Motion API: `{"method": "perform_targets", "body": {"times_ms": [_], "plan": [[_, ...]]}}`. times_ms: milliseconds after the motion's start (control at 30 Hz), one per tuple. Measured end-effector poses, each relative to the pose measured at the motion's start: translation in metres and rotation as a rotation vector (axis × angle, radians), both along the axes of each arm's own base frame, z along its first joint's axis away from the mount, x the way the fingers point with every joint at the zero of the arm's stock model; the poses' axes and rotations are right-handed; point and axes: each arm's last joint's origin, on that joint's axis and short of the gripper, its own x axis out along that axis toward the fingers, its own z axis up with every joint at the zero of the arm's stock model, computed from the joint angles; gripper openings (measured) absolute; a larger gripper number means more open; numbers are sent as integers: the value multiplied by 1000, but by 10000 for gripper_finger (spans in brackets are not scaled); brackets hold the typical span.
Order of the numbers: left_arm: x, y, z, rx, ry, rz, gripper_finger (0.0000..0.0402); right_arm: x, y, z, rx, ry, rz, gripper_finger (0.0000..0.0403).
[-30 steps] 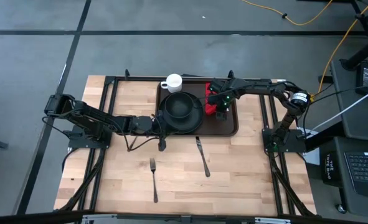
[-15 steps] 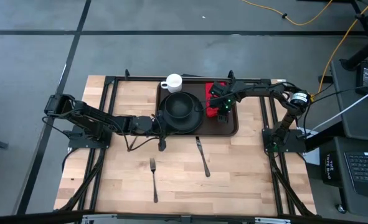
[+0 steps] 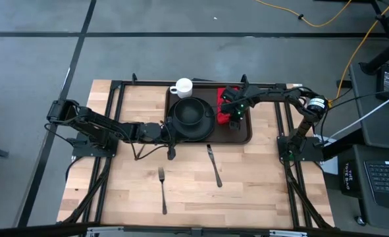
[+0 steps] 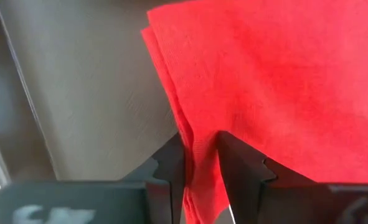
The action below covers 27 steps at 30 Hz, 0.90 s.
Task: Set up tray
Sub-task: Put the red table napkin on the brown serving tray to the top right of the black plate
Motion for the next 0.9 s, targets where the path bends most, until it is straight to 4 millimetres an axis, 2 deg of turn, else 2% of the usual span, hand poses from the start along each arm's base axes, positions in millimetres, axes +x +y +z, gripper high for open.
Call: {"method": "perform_targets", "body": {"times_ms": [200,433,667,900], "plan": [[0,0,0,0,0,0,8,5,-3,10,-3,-8,0,116],[0,0,0,0,0,0,5,3,-2,9,9,9,-7,134],[0,0,0,0,0,0,6,0,3,9,113,10,-33,135],[0,0,0,0,0,0,7,-2,4,9,125,32,-16,135]]}}
